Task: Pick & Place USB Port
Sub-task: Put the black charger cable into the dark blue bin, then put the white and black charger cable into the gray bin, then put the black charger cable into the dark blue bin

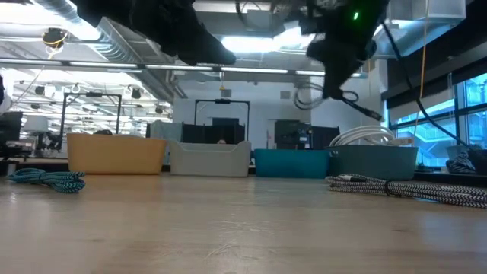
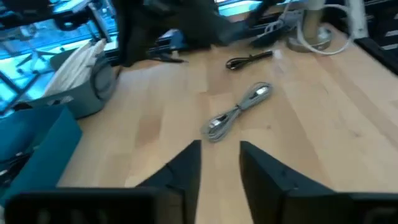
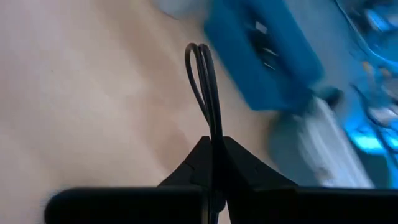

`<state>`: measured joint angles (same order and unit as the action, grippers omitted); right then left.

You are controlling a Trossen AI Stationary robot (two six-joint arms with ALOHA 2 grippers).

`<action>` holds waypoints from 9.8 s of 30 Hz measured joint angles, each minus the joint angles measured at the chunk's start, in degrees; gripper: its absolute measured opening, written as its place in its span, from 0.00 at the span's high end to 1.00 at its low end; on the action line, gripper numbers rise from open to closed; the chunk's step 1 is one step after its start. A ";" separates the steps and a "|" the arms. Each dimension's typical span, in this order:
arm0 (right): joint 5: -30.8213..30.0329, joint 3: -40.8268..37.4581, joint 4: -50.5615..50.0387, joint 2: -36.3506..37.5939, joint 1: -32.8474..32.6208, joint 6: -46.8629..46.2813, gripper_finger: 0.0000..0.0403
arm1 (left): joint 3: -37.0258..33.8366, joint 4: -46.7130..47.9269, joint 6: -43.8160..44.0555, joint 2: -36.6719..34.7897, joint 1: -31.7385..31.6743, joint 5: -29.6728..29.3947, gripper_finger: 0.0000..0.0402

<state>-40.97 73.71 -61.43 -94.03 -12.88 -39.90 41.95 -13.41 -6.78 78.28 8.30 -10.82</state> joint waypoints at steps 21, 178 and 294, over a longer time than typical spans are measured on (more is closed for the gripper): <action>25.64 -0.02 36.69 1.48 36.34 41.92 0.96 | 0.00 -8.59 -3.50 0.00 -0.05 -3.10 0.60; 3.32 -0.94 29.85 19.36 -8.43 25.52 1.00 | 0.00 -24.90 -4.92 -4.57 -4.57 10.39 0.64; -3.08 15.33 -23.84 11.40 3.82 3.42 0.63 | 34.54 49.42 -10.10 21.09 -37.89 14.58 0.51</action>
<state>-44.05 89.04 -85.27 -82.63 -9.06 -36.48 76.49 36.01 -16.89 99.37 -29.59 3.76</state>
